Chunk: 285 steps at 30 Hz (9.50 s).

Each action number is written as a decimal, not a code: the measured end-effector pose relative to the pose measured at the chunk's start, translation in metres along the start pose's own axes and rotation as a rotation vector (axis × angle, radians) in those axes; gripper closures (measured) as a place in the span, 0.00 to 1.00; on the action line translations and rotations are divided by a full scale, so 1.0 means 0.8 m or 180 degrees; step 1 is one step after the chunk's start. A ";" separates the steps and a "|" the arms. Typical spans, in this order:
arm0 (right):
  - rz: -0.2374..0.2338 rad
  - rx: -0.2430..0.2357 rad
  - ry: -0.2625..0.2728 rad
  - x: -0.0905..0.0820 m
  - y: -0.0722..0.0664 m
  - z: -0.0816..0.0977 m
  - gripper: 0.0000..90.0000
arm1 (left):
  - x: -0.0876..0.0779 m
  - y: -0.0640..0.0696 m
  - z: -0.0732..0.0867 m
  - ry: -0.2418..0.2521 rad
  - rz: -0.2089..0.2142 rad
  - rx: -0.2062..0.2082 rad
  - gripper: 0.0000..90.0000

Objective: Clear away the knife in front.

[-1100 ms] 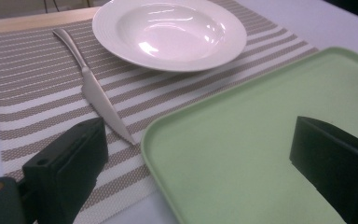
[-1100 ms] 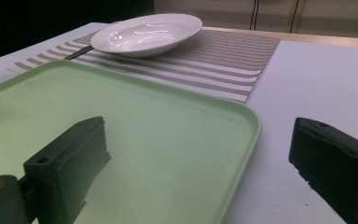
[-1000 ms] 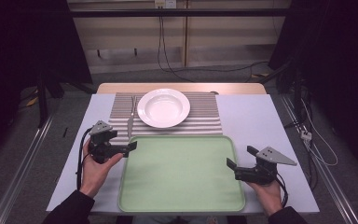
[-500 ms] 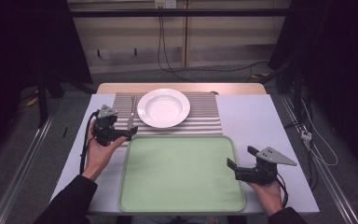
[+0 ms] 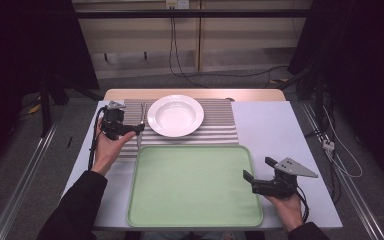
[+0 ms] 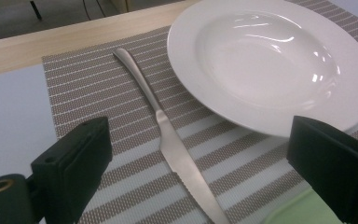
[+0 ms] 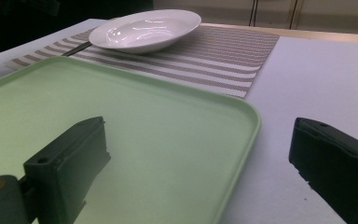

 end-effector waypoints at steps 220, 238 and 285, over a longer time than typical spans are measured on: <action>-0.0120 -0.0070 -0.0111 0.007 -0.007 0.002 0.05 | -0.050 0.083 -0.014 -0.0667 0.0350 0.0409 0.89; -0.0153 -0.0074 -0.0099 0.008 -0.009 0.002 0.05 | -0.051 0.138 0.015 -0.0803 0.0527 0.0384 0.89; -0.0170 -0.0066 -0.0130 0.008 -0.010 0.003 0.05 | -0.027 0.177 0.077 -0.1114 0.0641 0.0220 0.88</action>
Point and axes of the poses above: each handheld gripper's, and its own axes: x roughly forward along the jaws, z roughly out of its underside, y roughly to its right, the point moved 1 cm from there along x, roughly forward along the jaws, and after that the axes turned 10 degrees about y, right-handed, at the moved point
